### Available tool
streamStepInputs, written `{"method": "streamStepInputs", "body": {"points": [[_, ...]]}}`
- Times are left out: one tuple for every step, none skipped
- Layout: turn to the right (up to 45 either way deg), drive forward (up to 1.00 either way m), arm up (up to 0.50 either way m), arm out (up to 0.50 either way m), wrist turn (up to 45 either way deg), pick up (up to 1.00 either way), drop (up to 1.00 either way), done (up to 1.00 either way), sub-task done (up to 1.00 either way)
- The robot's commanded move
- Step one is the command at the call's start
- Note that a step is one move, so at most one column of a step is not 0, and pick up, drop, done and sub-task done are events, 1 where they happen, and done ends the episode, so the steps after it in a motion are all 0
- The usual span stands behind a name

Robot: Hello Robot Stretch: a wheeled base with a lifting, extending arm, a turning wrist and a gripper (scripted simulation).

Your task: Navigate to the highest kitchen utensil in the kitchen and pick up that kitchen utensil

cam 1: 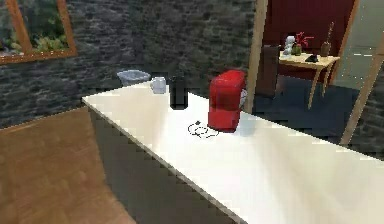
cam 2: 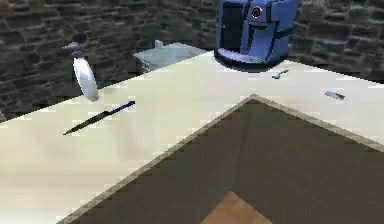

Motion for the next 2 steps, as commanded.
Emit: {"method": "streamStepInputs", "body": {"points": [[-45.0,0.0,0.0,0.0,0.0,0.0,0.0,0.0,0.0],[-33.0,0.0,0.0,0.0,0.0,0.0,0.0,0.0,0.0]]}}
